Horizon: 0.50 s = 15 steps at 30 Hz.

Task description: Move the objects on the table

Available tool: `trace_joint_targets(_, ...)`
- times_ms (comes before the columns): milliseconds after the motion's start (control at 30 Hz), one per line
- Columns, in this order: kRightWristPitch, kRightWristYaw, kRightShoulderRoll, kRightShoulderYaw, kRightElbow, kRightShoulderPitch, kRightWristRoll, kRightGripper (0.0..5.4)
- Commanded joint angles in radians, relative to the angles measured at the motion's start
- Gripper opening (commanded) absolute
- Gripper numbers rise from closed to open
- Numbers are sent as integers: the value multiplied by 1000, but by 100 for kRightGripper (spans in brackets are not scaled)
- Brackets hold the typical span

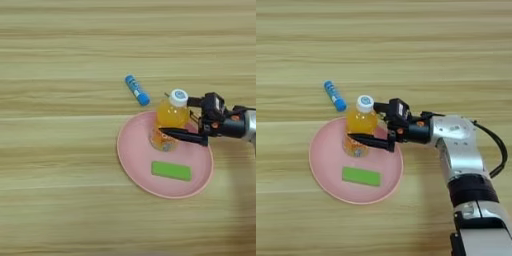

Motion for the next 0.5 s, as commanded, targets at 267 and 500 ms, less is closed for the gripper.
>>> trace_joint_targets(267, 37, -64, -5, -79, -57, -118, 89, 354)
trace_joint_targets(500, 69, -114, -13, -138, -41, -177, 111, 354)
